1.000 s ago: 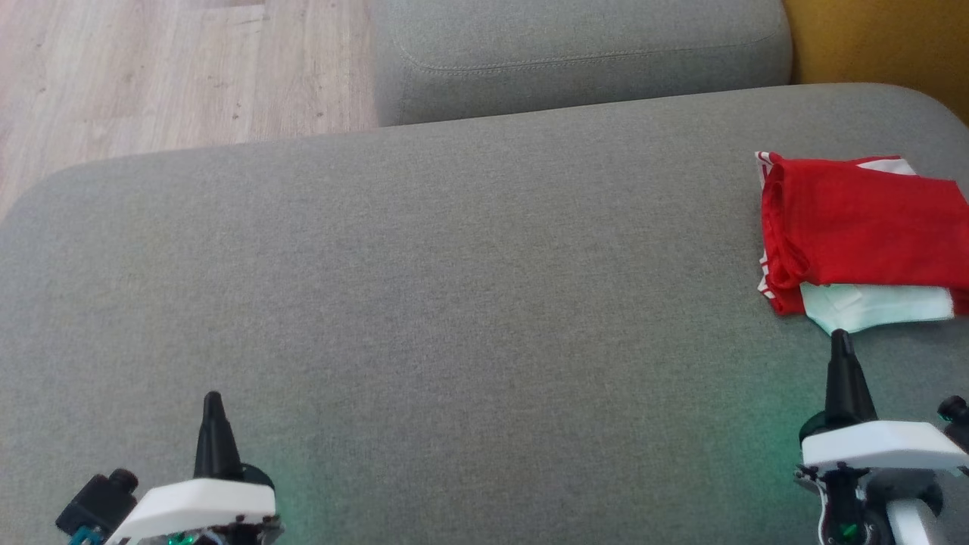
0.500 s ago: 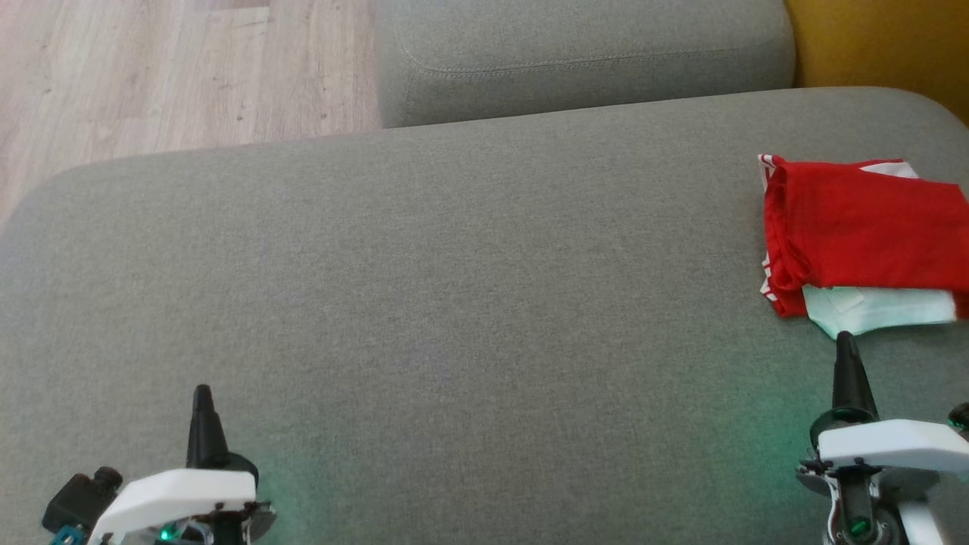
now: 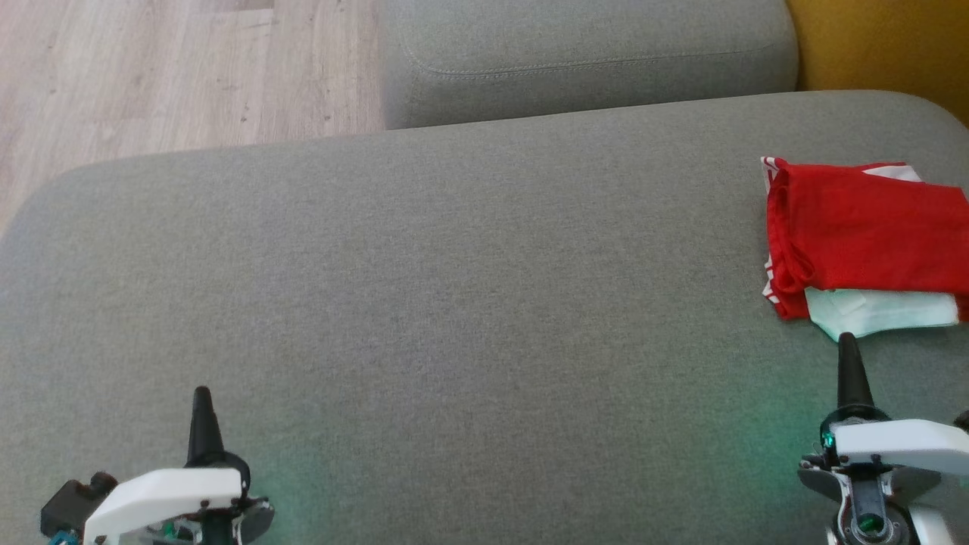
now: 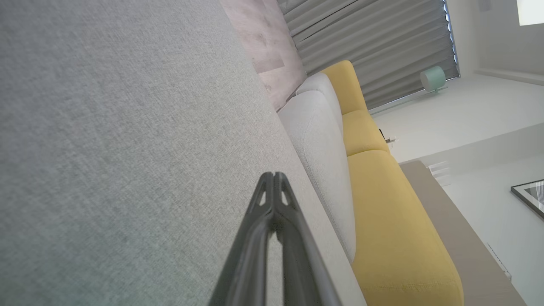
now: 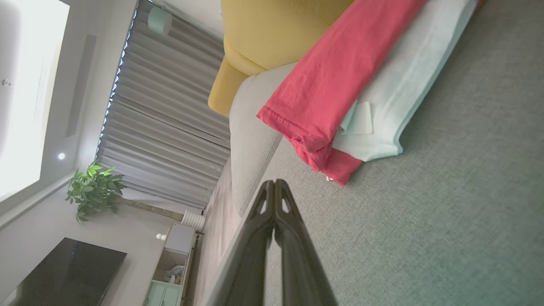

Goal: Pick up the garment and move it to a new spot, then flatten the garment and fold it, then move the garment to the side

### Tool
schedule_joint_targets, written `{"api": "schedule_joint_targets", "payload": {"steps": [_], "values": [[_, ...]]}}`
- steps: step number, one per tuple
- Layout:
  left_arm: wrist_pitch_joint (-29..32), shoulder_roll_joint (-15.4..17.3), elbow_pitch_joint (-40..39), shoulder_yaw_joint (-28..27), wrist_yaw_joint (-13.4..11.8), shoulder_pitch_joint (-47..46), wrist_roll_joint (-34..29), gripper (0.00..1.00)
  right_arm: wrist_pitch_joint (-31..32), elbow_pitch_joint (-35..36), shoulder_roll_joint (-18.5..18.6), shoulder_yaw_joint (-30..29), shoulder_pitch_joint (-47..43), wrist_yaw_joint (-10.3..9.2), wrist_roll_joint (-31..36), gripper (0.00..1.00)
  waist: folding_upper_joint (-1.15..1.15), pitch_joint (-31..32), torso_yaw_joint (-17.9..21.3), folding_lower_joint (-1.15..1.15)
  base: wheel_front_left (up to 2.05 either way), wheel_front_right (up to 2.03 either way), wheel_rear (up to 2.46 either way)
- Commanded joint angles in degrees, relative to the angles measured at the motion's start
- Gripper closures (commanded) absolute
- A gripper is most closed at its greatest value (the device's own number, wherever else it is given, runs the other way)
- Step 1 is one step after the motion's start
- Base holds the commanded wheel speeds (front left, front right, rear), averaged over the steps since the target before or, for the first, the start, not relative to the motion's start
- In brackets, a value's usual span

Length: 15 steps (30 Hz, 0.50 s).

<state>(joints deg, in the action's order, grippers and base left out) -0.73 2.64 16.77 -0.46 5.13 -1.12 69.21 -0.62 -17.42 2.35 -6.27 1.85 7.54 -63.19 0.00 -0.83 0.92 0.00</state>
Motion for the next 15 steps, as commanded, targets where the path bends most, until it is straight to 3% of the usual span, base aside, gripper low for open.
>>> {"api": "schedule_joint_targets", "payload": {"steps": [1,15], "values": [[0.49,0.16,-1.98,-2.17,0.61,-3.25,1.47,1.00,0.56,2.31,0.39,0.57,3.43,-0.04,-1.92,1.00,0.00,0.02,-0.03,0.00,0.00,0.00,0.00],[2.70,0.19,-2.22,-3.44,1.18,-3.85,8.52,1.00,2.71,2.66,0.44,0.30,3.73,-0.04,-10.79,1.00,0.00,0.23,-0.32,0.00,0.00,0.00,0.00]]}}
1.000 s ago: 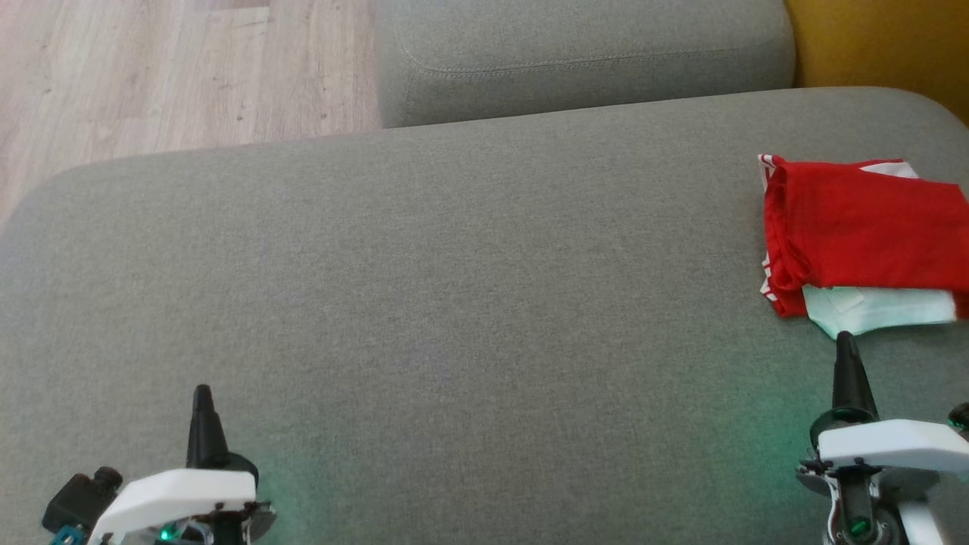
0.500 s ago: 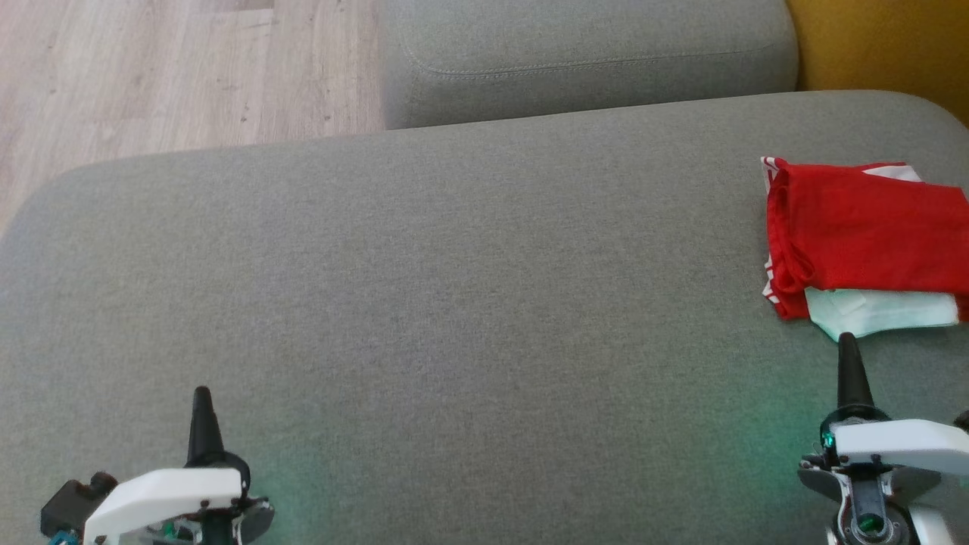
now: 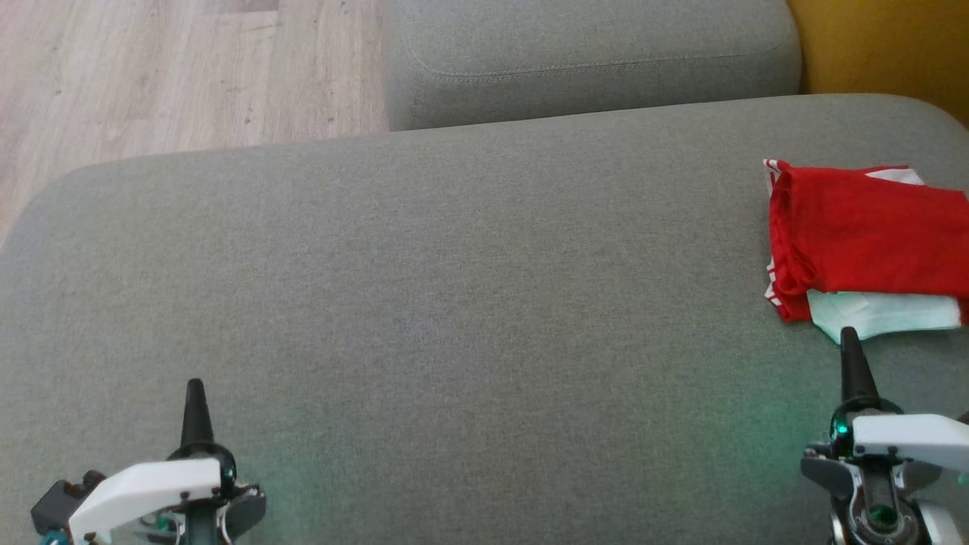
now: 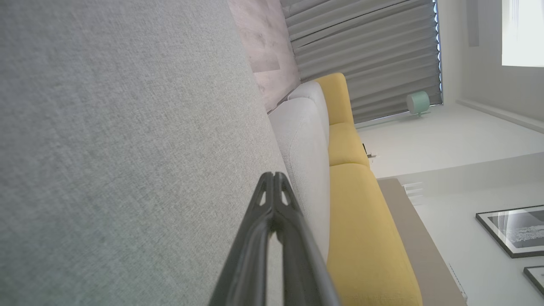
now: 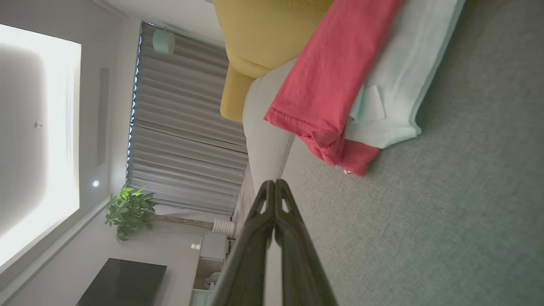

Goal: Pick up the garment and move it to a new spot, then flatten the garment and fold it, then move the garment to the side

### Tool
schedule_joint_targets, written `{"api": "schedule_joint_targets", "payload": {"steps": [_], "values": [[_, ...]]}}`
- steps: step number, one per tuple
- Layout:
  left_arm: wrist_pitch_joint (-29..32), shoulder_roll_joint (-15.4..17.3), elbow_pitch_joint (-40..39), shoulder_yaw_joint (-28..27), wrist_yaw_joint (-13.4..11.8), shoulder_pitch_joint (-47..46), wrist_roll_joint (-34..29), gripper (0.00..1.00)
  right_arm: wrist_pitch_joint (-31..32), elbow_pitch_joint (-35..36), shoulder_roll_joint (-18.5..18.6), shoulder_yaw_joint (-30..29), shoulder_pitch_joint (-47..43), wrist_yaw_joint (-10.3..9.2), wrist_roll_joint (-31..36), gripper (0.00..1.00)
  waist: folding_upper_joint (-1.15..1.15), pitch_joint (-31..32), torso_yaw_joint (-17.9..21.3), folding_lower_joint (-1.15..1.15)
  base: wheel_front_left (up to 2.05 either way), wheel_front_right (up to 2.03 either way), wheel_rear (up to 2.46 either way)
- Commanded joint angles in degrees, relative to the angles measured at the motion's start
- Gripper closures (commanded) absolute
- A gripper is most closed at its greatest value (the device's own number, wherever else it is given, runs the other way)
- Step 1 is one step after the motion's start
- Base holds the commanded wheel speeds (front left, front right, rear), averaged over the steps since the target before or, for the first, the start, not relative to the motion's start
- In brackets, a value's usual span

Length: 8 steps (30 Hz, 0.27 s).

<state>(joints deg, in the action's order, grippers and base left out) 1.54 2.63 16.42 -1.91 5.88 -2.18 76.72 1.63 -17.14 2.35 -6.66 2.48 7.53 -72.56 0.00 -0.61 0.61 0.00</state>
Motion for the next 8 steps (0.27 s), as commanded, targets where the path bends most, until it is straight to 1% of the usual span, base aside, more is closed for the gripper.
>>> {"api": "schedule_joint_targets", "payload": {"steps": [1,8], "values": [[0.59,0.20,-1.88,-2.09,0.47,-2.84,1.54,1.00,0.62,2.42,0.44,0.67,3.12,-0.03,-2.10,1.00,0.00,0.03,-0.04,0.00,0.00,0.00,0.00],[1.78,0.21,-2.01,-2.78,0.78,-3.16,5.34,1.00,1.78,2.61,0.47,0.53,3.28,-0.03,-6.88,1.00,0.00,0.14,-0.19,0.00,0.00,0.00,0.00]]}}
